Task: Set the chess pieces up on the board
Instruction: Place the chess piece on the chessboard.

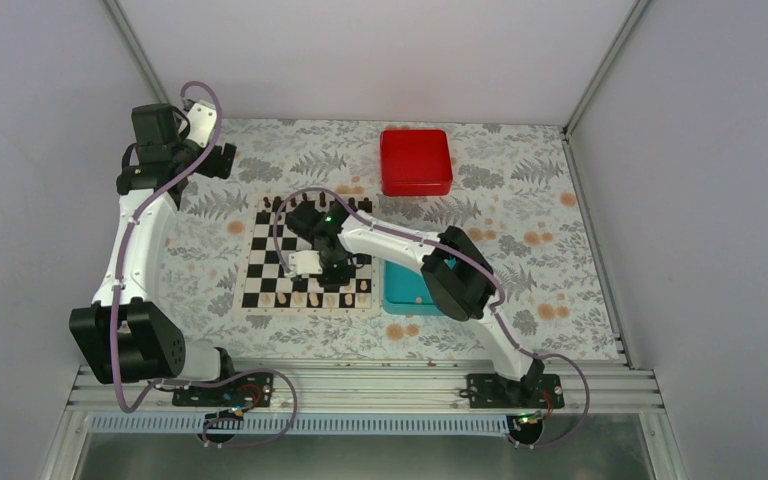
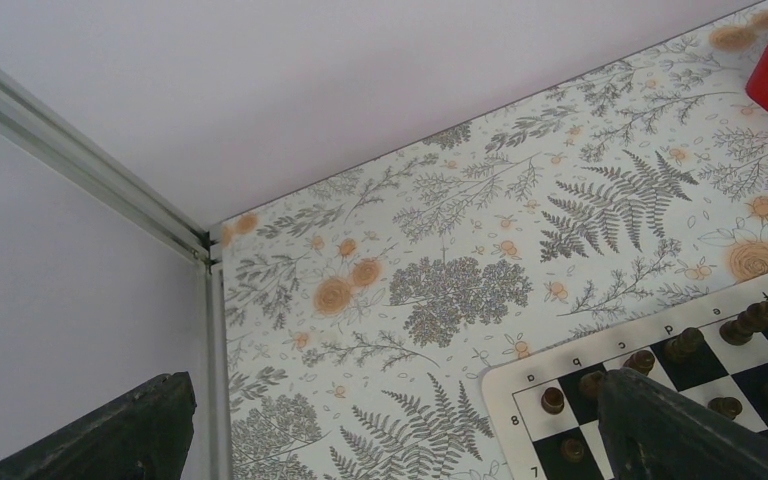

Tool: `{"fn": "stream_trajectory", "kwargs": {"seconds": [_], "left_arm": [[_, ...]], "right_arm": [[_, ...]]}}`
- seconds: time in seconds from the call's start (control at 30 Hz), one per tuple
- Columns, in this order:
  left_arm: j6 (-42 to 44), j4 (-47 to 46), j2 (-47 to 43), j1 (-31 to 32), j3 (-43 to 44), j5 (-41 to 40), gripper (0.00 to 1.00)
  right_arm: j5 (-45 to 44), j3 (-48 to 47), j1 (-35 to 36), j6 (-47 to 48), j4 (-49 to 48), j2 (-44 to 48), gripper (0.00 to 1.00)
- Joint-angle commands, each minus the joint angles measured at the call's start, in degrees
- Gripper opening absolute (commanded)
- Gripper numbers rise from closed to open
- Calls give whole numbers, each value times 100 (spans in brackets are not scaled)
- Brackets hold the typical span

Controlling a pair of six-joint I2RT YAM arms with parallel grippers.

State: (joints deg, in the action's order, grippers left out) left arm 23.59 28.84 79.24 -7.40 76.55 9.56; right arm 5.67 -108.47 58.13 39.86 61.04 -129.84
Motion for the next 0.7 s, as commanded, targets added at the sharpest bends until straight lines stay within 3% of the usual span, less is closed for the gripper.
{"fn": "stream_trajectory", "kwargs": {"seconds": [0.0, 0.27, 0.53, 0.67], "left_arm": [[66, -36, -27, -42, -35, 98, 100], [66, -22, -57, -42, -44, 98, 100], [66, -28, -48, -42, -40, 91, 100], [65, -14, -50, -42, -19, 98, 100]], "right_arm": [[35, 110, 58, 84, -30, -168, 8], [-22, 193, 58, 70, -113, -160, 11], [-210, 238, 26, -7, -191, 226, 34], [-274, 251, -43, -52, -18, 585, 38]]}}
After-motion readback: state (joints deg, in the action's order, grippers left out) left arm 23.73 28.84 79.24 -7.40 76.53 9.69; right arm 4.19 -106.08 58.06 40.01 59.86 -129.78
